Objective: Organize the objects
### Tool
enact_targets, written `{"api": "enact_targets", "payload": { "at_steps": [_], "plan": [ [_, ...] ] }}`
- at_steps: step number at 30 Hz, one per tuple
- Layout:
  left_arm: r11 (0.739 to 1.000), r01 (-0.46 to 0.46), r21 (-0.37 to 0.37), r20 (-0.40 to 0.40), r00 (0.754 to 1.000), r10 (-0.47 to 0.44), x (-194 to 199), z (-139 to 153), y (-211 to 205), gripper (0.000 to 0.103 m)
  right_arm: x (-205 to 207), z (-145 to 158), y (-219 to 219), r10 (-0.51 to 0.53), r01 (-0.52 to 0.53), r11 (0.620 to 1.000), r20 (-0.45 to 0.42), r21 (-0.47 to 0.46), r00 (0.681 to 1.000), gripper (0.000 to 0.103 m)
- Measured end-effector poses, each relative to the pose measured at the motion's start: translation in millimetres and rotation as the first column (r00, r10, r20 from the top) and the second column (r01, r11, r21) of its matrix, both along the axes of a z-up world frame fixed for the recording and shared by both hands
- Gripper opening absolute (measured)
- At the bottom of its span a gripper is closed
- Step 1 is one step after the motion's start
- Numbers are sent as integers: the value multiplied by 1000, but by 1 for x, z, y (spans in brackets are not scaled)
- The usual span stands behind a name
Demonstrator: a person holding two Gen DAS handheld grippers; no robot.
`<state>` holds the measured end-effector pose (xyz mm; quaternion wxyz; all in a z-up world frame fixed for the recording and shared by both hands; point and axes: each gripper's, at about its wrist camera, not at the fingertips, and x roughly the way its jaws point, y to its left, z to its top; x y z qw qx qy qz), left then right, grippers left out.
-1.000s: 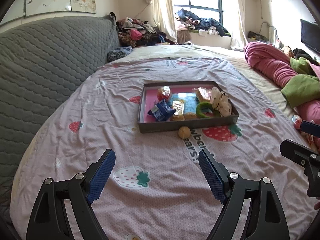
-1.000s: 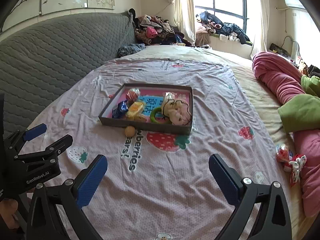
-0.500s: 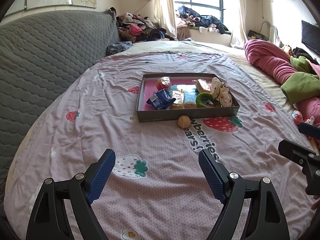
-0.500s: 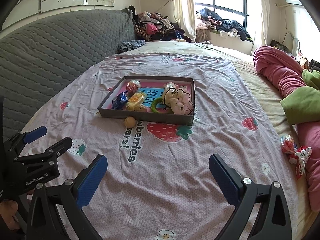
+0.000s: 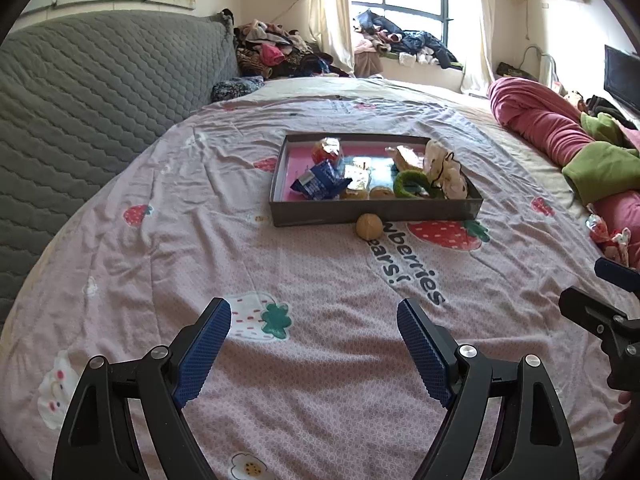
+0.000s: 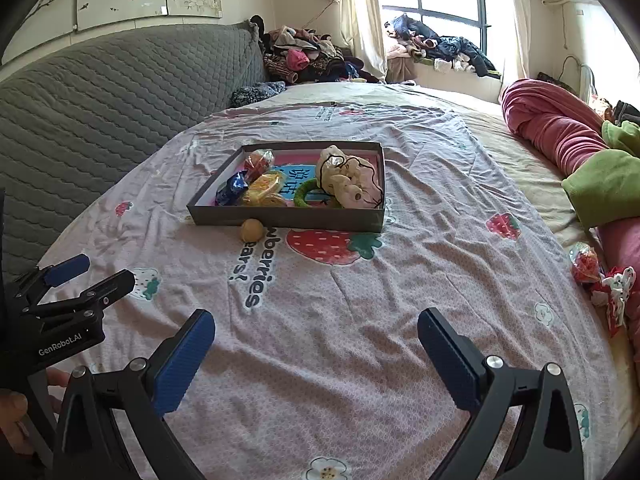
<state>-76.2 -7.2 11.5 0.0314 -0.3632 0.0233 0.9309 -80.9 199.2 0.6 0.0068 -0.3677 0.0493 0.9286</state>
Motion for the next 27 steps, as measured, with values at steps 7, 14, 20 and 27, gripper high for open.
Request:
{"api": "enact_targets", "payload": {
  "at_steps": [7, 14, 20, 27],
  "plan": [
    [1000, -2, 12, 20, 1000, 2, -2, -15, -2, 86, 1, -16, 1, -1, 1, 1000, 22, -2, 1000, 102],
    [1000, 13, 20, 34, 999, -13, -3, -22, -1, 86, 3, -25, 4, -12, 12, 1000, 39, -4, 999, 102],
    [1000, 11, 25, 39, 999, -12, -2, -34, -3, 86, 6, -35, 6, -21, 21, 1000, 53, -3, 998, 102],
    [1000, -5, 24, 44, 999, 4, -1, -45, -8, 86, 6, -46, 8, -27, 27, 1000, 77, 1, 997, 102]
  ]
}}
